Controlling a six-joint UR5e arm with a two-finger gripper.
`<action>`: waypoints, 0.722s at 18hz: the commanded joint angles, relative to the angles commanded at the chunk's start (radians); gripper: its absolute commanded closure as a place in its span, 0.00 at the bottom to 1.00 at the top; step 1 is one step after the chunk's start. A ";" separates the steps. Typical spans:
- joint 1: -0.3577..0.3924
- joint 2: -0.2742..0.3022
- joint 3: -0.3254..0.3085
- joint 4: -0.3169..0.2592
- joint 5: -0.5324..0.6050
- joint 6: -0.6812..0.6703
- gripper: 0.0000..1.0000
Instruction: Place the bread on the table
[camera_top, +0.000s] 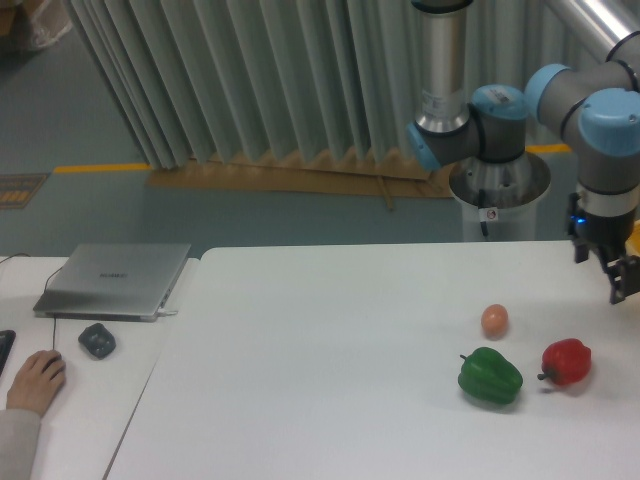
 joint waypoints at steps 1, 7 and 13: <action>0.041 0.000 -0.018 -0.002 0.000 0.092 0.00; 0.170 0.000 -0.045 -0.031 0.000 0.261 0.00; 0.273 -0.012 -0.049 -0.032 0.000 0.393 0.00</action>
